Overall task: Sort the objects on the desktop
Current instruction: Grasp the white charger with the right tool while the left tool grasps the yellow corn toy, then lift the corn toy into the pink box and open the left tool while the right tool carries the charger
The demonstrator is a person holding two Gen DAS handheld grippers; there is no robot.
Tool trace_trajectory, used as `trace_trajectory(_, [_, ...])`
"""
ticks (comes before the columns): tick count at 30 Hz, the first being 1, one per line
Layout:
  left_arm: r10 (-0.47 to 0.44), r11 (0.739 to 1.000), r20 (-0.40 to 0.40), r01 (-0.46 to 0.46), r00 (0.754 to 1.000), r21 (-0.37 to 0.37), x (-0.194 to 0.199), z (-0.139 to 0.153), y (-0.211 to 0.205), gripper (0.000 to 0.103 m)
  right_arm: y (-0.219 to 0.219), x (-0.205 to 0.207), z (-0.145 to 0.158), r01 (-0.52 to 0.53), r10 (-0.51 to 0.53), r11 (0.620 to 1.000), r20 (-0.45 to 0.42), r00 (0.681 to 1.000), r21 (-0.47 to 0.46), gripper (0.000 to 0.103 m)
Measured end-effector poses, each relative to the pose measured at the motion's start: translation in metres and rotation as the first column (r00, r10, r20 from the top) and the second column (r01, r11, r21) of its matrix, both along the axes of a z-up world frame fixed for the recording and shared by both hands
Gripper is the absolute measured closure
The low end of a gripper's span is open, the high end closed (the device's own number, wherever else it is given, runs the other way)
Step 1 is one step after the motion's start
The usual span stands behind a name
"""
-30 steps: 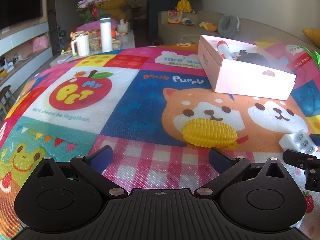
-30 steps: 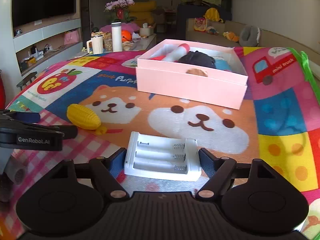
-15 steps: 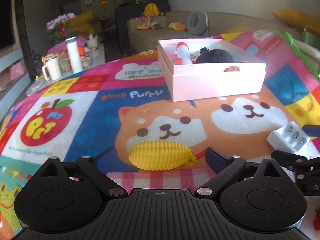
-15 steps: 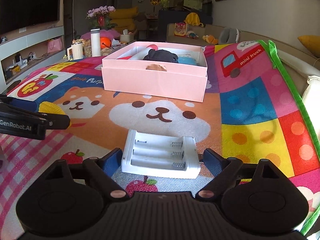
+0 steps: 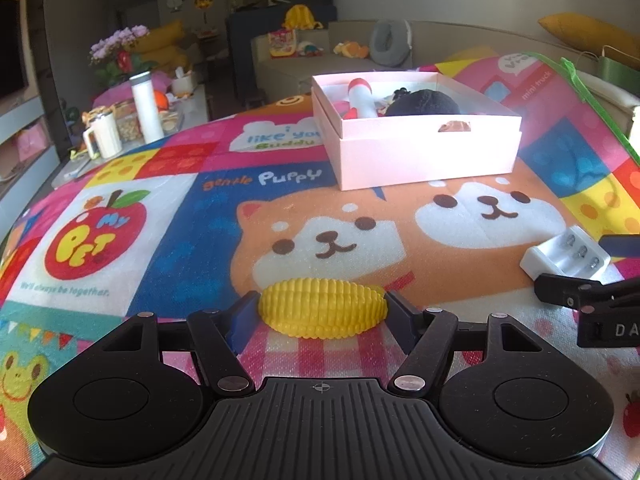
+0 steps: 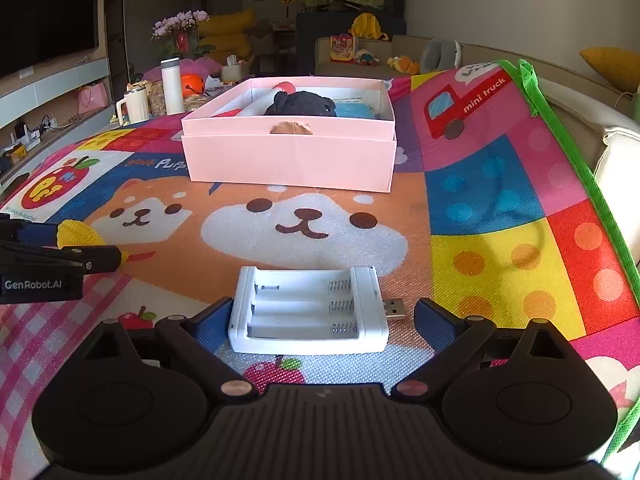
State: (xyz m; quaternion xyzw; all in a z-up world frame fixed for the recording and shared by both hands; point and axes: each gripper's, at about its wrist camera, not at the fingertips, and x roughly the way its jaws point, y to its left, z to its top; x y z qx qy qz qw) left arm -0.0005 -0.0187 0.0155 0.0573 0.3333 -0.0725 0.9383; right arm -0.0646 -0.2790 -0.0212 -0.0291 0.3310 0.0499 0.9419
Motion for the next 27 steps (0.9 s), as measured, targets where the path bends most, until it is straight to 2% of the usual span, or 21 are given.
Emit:
trace_trajectory(7, [-0.033, 0.999, -0.001, 0.033, 0.999, -0.021, -0.017, 0.002, 0.002, 0.031, 0.006, 0.001, 0.004, -0.011, 0.01, 0.999, -0.015, 1.0, -0.034, 0.012])
trace_trajectory(10, [-0.069, 0.997, 0.001, 0.069, 0.998, -0.033, -0.022, 0.01, 0.0, 0.031, 0.005, -0.004, 0.015, -0.04, 0.04, 0.998, -0.011, 0.999, -0.047, 0.012])
trace_trajectory(13, [-0.119, 0.992, 0.05, 0.121, 0.992, -0.046, -0.018, 0.033, -0.005, 0.031, -0.003, -0.014, 0.046, -0.076, 0.082, 0.993, 0.065, 0.995, -0.086, 0.012])
trace_trajectory(17, [-0.164, 0.983, 0.192, 0.177, 0.968, -0.051, 0.009, 0.081, -0.018, 0.031, -0.018, -0.006, 0.11, -0.047, 0.071, 0.993, 0.23, 0.971, -0.108, 0.012])
trace_trajectory(19, [-0.183, 0.976, 0.256, 0.206, 0.949, -0.064, 0.031, 0.1, -0.028, 0.03, -0.025, 0.013, 0.145, -0.059, 0.073, 0.996, 0.275, 0.959, -0.059, 0.012])
trace_trajectory(22, [-0.194, 0.974, 0.324, 0.221, 0.926, -0.05, 0.07, 0.112, -0.045, 0.03, -0.028, 0.059, 0.183, -0.104, 0.092, 0.994, 0.284, 0.954, 0.026, 0.012])
trace_trajectory(25, [-0.183, 0.971, 0.323, 0.222, 0.928, -0.088, 0.12, 0.109, -0.054, 0.03, -0.02, 0.117, 0.2, -0.097, 0.078, 0.994, 0.27, 0.96, 0.059, 0.012])
trace_trajectory(26, [-0.19, 0.967, 0.306, 0.231, 0.933, -0.105, 0.137, 0.106, -0.056, 0.024, -0.016, 0.143, 0.2, -0.098, 0.079, 0.993, 0.248, 0.965, 0.065, 0.012])
trace_trajectory(27, [-0.197, 0.964, 0.287, 0.238, 0.937, -0.117, 0.152, 0.101, -0.056, 0.013, -0.012, 0.165, 0.198, -0.106, 0.088, 0.992, 0.222, 0.971, 0.07, 0.012])
